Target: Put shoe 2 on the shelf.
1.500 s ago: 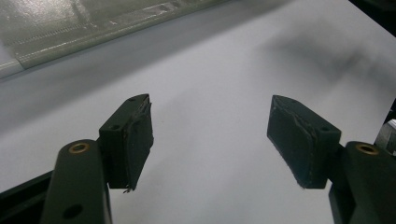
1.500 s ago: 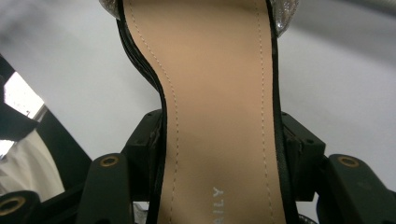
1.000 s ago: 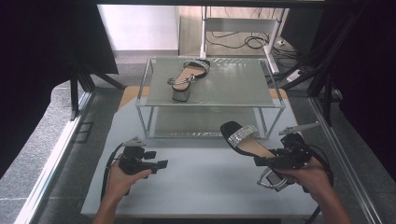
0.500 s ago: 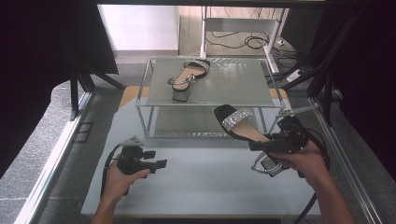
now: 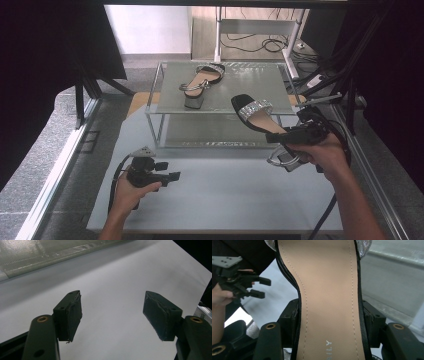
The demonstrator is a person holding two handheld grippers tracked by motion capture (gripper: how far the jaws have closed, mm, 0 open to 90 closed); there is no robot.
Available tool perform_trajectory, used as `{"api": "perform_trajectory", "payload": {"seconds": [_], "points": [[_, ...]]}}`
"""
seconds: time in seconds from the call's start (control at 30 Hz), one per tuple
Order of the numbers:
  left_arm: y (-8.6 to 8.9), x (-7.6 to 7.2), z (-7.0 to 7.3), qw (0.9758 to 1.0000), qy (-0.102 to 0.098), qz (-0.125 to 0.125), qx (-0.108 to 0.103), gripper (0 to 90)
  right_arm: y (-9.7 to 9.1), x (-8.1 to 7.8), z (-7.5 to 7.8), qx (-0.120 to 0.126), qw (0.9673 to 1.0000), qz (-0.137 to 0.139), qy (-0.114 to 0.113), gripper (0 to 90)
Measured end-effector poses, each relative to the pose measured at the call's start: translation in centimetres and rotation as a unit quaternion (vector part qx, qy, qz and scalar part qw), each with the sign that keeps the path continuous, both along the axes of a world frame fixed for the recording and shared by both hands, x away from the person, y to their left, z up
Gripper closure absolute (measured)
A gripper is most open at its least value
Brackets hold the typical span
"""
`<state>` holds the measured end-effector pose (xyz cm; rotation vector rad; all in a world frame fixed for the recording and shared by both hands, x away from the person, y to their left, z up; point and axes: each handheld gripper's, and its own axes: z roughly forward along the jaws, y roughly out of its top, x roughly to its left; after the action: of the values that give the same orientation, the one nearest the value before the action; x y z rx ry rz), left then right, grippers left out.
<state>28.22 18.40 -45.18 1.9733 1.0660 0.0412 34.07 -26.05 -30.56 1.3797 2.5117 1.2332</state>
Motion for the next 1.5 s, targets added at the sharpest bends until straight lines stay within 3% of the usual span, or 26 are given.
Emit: {"api": "perform_trajectory", "payload": {"seconds": [0.87, 1.5], "points": [[-0.3, 0.3, -0.3, 0.9999, 0.005, -0.009, -0.006, 31.4, 0.7, 5.5, 1.4, 0.003, 0.9990, -0.043, 0.014, 41.9], [0.2, 0.7, -0.5, 0.9999, 0.008, -0.007, -0.011, 31.5, 3.2, 11.8, 0.8, -0.025, 0.9959, -0.082, 0.029, 42.0]]}}
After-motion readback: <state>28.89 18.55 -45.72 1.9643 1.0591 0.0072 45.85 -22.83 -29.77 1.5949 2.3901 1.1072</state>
